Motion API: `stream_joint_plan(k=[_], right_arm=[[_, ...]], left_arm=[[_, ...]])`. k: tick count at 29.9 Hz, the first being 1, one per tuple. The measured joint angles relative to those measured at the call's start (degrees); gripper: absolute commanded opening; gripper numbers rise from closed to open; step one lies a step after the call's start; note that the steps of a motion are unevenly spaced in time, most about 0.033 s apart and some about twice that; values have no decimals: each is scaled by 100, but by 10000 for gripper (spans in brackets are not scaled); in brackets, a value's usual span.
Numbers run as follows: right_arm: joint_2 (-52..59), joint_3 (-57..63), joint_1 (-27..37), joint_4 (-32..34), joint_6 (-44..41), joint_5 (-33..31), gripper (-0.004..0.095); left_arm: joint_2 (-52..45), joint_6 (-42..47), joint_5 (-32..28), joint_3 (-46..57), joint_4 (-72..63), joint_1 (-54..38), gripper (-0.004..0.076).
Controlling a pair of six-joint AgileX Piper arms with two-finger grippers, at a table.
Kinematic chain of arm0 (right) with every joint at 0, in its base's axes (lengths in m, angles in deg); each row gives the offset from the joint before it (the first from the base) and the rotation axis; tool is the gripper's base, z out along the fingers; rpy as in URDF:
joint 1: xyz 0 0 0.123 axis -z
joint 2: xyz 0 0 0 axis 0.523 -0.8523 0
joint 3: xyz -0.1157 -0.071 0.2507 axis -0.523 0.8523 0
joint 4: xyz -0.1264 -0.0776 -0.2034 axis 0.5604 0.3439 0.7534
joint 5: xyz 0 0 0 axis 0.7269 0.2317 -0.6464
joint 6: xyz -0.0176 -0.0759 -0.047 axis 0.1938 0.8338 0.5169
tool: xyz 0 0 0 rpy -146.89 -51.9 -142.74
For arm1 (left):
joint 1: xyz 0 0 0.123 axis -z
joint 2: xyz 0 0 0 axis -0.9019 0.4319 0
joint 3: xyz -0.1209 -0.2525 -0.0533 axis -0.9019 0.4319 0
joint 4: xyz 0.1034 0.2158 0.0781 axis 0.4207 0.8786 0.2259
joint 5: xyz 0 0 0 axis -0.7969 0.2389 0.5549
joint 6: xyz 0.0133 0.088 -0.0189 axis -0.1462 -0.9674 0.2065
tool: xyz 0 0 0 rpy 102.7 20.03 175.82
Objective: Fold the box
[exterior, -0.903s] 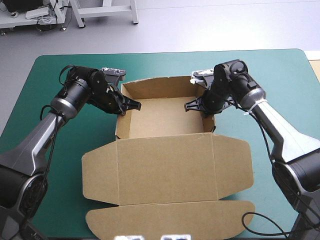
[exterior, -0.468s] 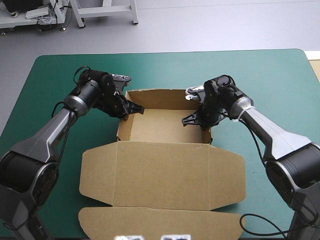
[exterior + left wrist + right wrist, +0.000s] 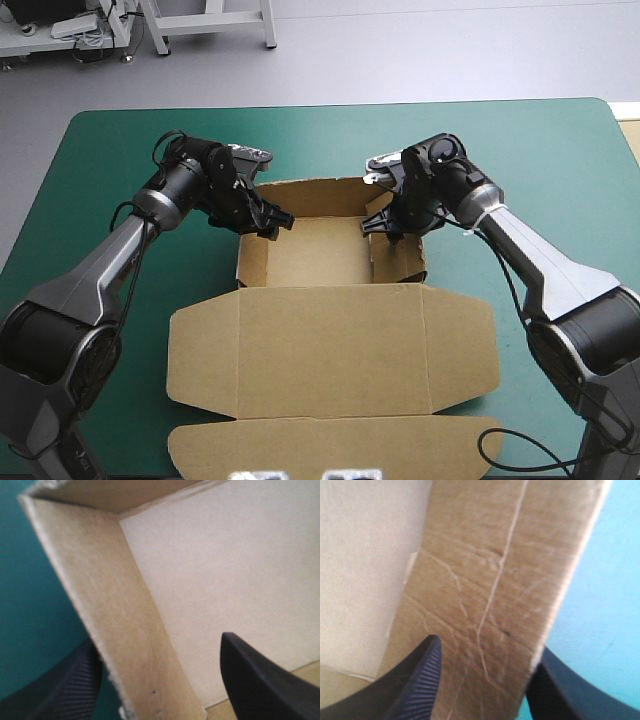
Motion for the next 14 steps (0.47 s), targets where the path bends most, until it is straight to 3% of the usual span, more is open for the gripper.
stream_joint_plan(k=[9, 12, 14], right_arm=[[149, -1234, 0, 473, -155, -249, 469], [227, -1287, 26, 428, -348, -277, 468], [230, -1257, 110, 194, -412, -287, 468]], left_arm=[[-228, -5, 558, -1646, 902, 0, 484], [-451, -5, 595, -2203, 938, 0, 395], [-691, 15, 622, -2499, 938, 0, 287]])
